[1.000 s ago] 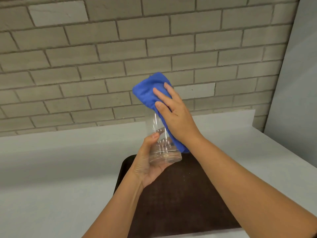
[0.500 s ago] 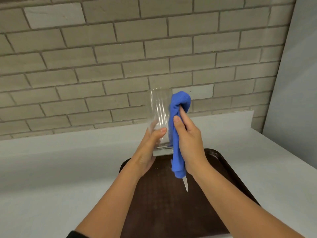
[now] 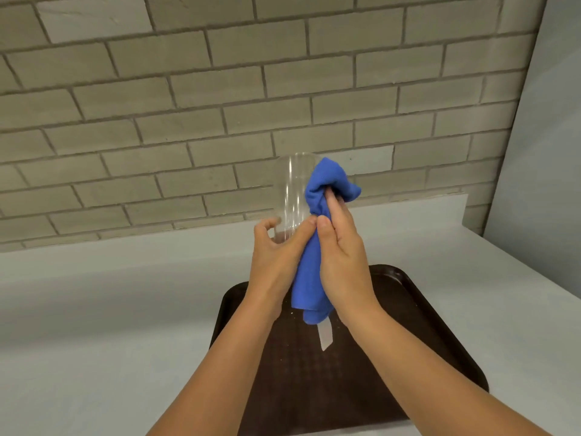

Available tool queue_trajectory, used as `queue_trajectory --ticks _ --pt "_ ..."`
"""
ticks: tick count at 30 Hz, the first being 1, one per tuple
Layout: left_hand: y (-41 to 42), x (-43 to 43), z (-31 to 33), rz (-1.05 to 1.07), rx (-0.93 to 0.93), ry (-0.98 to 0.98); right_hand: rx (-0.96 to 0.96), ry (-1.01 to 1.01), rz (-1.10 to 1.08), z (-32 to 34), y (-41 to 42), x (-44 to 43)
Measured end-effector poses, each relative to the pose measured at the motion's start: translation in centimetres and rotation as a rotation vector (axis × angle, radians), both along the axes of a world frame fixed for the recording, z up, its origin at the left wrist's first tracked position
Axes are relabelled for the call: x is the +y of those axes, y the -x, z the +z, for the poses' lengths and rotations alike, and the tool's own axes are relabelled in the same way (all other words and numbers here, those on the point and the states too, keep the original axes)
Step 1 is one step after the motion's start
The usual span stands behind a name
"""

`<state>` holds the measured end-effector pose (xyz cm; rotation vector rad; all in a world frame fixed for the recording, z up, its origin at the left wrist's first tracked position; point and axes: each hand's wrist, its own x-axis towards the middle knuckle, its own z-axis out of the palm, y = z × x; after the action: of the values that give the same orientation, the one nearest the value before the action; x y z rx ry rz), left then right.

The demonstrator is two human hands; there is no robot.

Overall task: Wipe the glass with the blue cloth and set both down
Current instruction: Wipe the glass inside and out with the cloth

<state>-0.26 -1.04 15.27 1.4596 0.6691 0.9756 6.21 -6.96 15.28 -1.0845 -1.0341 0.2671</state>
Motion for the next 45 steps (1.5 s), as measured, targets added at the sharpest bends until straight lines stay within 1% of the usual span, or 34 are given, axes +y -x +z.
queue_trajectory --ticks 2,4,6,8,10,12,14,16,18,20,21,23,24,26,29,31,34,37,40,42,43,45 --pt "0.6 0.1 0.0 -0.093 -0.06 0.108 -0.106 -0.03 0.037 0.5 0.1 0.0" --pt "1.1 0.2 0.0 -0.206 -0.159 0.207 -0.223 -0.043 0.032 1.6 -0.3 0.5" --pt "1.4 0.2 0.1 -0.288 -0.24 0.273 -0.257 -0.027 0.031 3.2 -1.1 1.3" --pt "1.6 0.3 -0.1 -0.377 -0.3 0.275 -0.146 0.006 0.094 4.7 -1.9 1.9" --pt "1.7 0.5 -0.3 -0.441 -0.339 0.249 0.073 0.04 0.182 5.1 -2.3 2.2" --pt "1.8 0.5 -0.5 -0.456 -0.366 0.247 0.285 0.085 0.236 3.9 -2.1 2.2" --pt "1.8 0.8 -0.9 -0.452 -0.376 0.264 0.4 0.12 0.276 1.7 -1.3 1.9" --pt "2.1 1.0 -1.1 -0.406 -0.334 0.275 0.444 0.126 0.307 0.0 -0.4 1.5" --pt "2.2 1.0 -1.1 -0.295 -0.186 0.22 0.459 0.123 0.273 -0.4 -0.5 1.4" --pt "1.9 0.7 -0.5 -0.116 -0.009 0.109 0.453 0.134 0.208 -0.3 -1.0 1.3" --pt "1.8 0.6 -0.2 -0.025 0.049 0.041 0.446 0.15 0.177 -0.1 -1.2 1.2" --pt "1.5 0.5 0.3 0.131 0.108 -0.133 0.429 0.168 0.131 0.1 -1.5 1.2" --pt "1.5 0.5 0.5 0.176 0.129 -0.214 0.421 0.159 0.115 0.1 -1.4 1.1" --pt "1.4 0.3 0.4 0.211 0.142 -0.32 0.385 0.12 0.078 0.4 -1.0 1.1" --pt "0.8 -0.2 0.1 0.191 0.203 -0.365 0.216 0.101 0.049 0.7 -0.2 1.1" --pt "0.7 0.0 0.1 0.176 0.212 -0.314 0.126 0.088 0.081 0.5 0.6 0.8" --pt "1.6 0.6 -0.1 0.096 0.1 -0.146 0.053 0.071 0.143 -0.3 1.8 0.0" --pt "2.1 1.1 -1.2 -0.079 -0.046 0.025 -0.119 0.036 0.11 -0.6 2.4 -0.1" --pt "2.2 1.4 -1.8 -0.243 -0.188 0.133 -0.267 0.006 0.044 0.9 1.7 0.9" --pt "2.4 1.8 -1.6 -0.313 -0.222 0.19 -0.275 0.023 0.034 2.5 0.7 2.1" --pt "2.5 2.0 -1.5 -0.346 -0.242 0.214 -0.231 0.042 0.049 3.2 0.2 2.6" --pt "2.4 2.2 -1.3 -0.386 -0.281 0.244 -0.078 0.09 0.094 4.2 -0.4 3.4"
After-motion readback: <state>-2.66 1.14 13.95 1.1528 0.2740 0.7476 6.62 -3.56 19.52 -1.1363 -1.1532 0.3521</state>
